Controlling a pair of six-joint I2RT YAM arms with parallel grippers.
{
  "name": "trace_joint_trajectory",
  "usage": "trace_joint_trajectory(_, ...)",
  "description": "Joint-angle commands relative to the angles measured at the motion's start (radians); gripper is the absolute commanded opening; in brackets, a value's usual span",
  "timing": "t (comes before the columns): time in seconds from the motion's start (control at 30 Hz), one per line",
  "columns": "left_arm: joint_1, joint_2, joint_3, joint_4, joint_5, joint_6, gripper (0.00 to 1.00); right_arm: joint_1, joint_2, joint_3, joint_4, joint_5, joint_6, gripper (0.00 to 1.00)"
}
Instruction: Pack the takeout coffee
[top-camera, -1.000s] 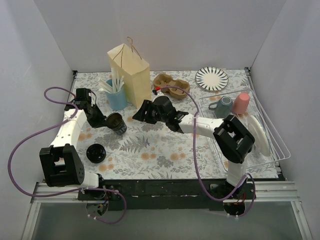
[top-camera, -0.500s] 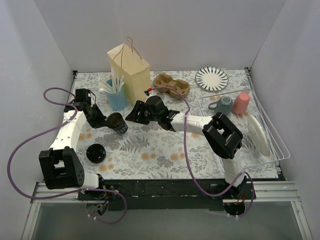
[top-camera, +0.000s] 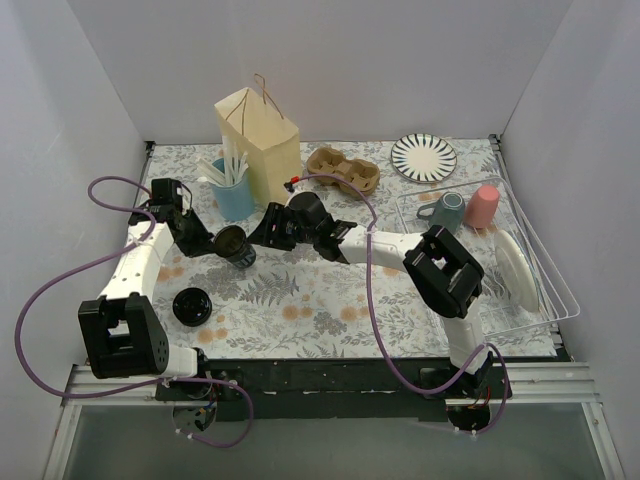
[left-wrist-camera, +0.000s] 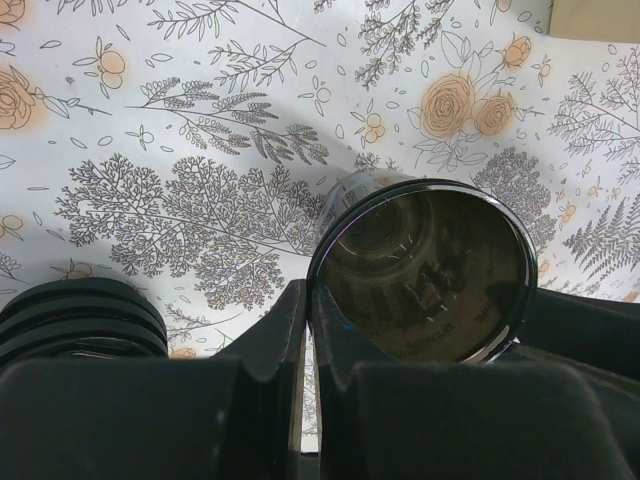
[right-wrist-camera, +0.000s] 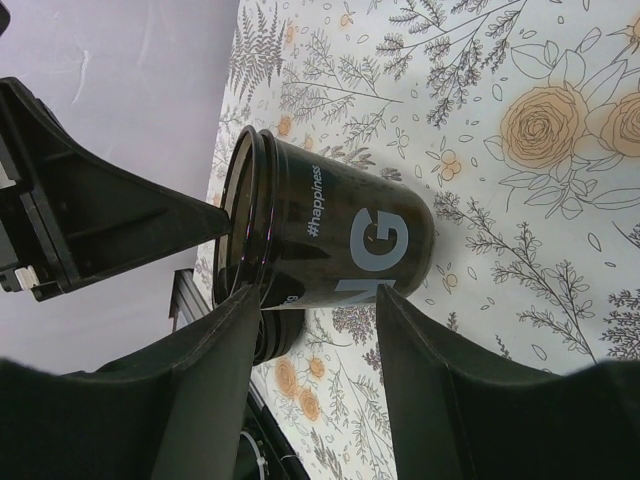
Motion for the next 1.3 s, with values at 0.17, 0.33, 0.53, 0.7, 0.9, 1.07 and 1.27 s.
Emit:
trace_joint_trajectory(0.17,0.001,-0.014,-0.009,0.02,0.012,-0.008,0.0,0.012,0.033,0.063,0.029,-0.024,0.011,0.57)
trace_joint_trajectory(0.33,-0.001,-0.015,-0.009,0.025,0.022,-0.008,0.0,0.012,0.055,0.072,0.026,-0.025,0.016,0.57)
trace_joint_trajectory(0.53,0.001,-0.017,-0.009,0.028,0.043,-0.009,0.0,0.012,0.071,0.089,-0.004,-0.016,0.014,0.57)
trace_joint_trajectory(0.7,0.001,-0.007,-0.004,0.025,0.051,-0.021,0.0,0.015,0.075,0.089,-0.027,-0.004,-0.006,0.57)
trace_joint_trajectory(0.9,-0.001,-0.006,0.01,0.013,0.052,-0.021,0.0,0.02,0.079,0.107,-0.079,0.022,-0.055,0.56)
trace_joint_trajectory(1.07,-0.001,0.009,0.008,0.006,0.051,-0.015,0.01,0.026,0.084,0.129,-0.092,0.026,-0.072,0.56)
trace_joint_trajectory(1.27,-0.001,0.0,0.014,0.003,0.046,-0.011,0.0,0.032,0.088,0.149,-0.104,0.025,-0.078,0.56)
